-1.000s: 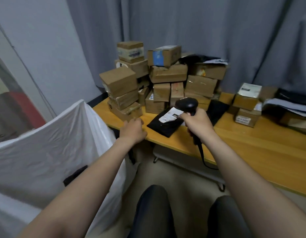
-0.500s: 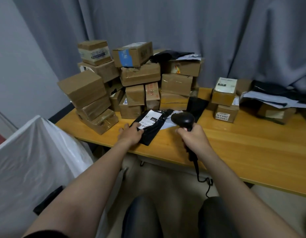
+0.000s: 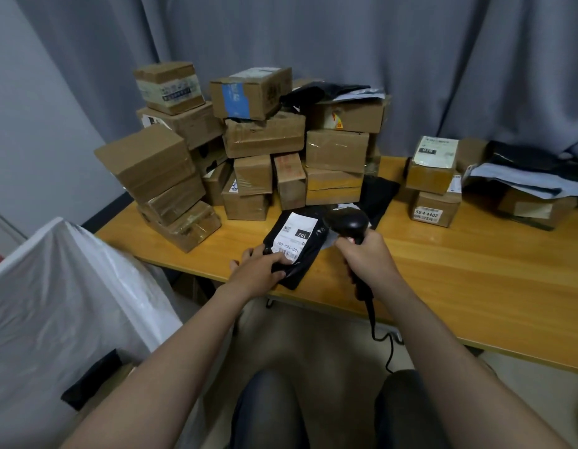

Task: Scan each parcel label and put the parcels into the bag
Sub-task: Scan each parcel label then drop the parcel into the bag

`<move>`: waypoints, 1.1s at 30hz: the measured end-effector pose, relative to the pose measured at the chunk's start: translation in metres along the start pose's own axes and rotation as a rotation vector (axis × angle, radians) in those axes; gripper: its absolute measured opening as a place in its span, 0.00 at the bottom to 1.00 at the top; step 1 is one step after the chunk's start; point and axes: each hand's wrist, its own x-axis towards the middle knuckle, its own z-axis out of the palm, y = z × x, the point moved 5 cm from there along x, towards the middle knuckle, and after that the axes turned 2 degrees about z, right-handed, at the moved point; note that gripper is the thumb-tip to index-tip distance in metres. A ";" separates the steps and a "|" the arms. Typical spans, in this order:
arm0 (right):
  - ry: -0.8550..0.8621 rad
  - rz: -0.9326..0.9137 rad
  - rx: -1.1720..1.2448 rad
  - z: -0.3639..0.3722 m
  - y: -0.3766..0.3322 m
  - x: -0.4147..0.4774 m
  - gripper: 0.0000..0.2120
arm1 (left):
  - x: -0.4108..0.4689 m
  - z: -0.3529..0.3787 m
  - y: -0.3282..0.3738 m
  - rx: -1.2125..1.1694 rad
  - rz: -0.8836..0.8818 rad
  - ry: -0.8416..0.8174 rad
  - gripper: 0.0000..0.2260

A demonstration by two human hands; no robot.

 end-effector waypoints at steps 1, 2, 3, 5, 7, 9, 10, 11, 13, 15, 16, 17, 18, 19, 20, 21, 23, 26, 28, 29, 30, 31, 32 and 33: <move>-0.008 0.000 -0.006 0.001 -0.001 0.000 0.07 | -0.003 0.002 0.000 0.010 0.022 -0.013 0.13; -0.015 0.001 -0.011 0.002 -0.001 0.000 0.07 | -0.006 0.003 0.000 0.018 0.045 -0.025 0.13; -0.021 0.001 -0.016 0.003 -0.001 0.000 0.07 | -0.009 0.005 0.000 0.025 0.073 -0.036 0.13; -0.028 0.000 -0.021 0.003 -0.001 -0.001 0.07 | -0.015 0.008 -0.003 0.032 0.135 -0.058 0.12; -0.034 -0.005 -0.023 0.004 0.000 -0.002 0.07 | -0.019 0.007 -0.005 0.003 0.155 -0.047 0.08; -0.034 -0.007 -0.026 0.005 0.000 -0.003 0.07 | -0.020 0.002 -0.007 -0.024 0.117 0.012 0.03; -0.035 -0.007 -0.029 0.005 0.001 -0.003 0.07 | -0.018 0.000 -0.009 -0.016 0.089 0.052 0.07; -0.038 -0.007 -0.031 0.005 0.001 -0.004 0.06 | -0.017 -0.003 -0.012 -0.007 0.053 0.095 0.10; -0.044 -0.006 -0.032 0.004 0.002 -0.005 0.06 | -0.018 -0.009 -0.019 -0.010 -0.051 0.164 0.15; -0.049 -0.003 -0.028 0.003 0.003 -0.007 0.06 | -0.022 -0.009 -0.028 0.064 -0.173 0.153 0.21; -0.051 -0.003 -0.025 0.003 0.003 -0.008 0.06 | -0.024 -0.009 -0.031 0.139 -0.228 0.146 0.25; -0.053 -0.005 -0.023 0.003 0.002 -0.008 0.07 | -0.026 -0.009 -0.033 0.193 -0.285 0.159 0.30; -0.053 -0.008 -0.023 0.003 0.002 -0.009 0.07 | -0.029 -0.010 -0.034 0.204 -0.344 0.200 0.35; -0.054 -0.011 -0.024 0.003 0.001 -0.009 0.07 | -0.033 -0.012 -0.035 0.171 -0.405 0.251 0.39; -0.056 -0.014 -0.023 0.004 -0.001 -0.010 0.07 | -0.037 -0.011 -0.038 0.105 -0.464 0.295 0.42; -0.059 -0.018 -0.023 0.005 -0.002 -0.010 0.07 | -0.042 -0.011 -0.040 0.019 -0.521 0.322 0.43; -0.066 -0.028 -0.029 0.007 -0.004 -0.012 0.07 | -0.049 -0.005 -0.049 -0.190 -0.635 0.317 0.47; -0.074 -0.034 -0.036 0.011 -0.005 -0.014 0.07 | -0.050 0.014 -0.063 -0.617 -0.655 0.275 0.50; -0.080 -0.043 -0.042 0.013 -0.007 -0.017 0.07 | -0.049 0.022 -0.068 -0.839 -0.627 0.293 0.49; -0.082 -0.048 -0.047 0.014 -0.007 -0.019 0.07 | -0.049 0.024 -0.070 -0.888 -0.621 0.299 0.48; -0.086 -0.052 -0.051 0.015 -0.009 -0.021 0.07 | -0.048 0.025 -0.070 -0.899 -0.606 0.298 0.44; -0.091 -0.054 -0.053 0.016 -0.010 -0.023 0.07 | -0.046 0.024 -0.069 -0.884 -0.588 0.301 0.35; -0.096 -0.053 -0.055 0.015 -0.011 -0.025 0.07 | -0.045 0.020 -0.069 -0.838 -0.578 0.308 0.29; -0.101 -0.052 -0.058 0.015 -0.012 -0.027 0.06 | -0.046 0.013 -0.066 -0.773 -0.571 0.312 0.26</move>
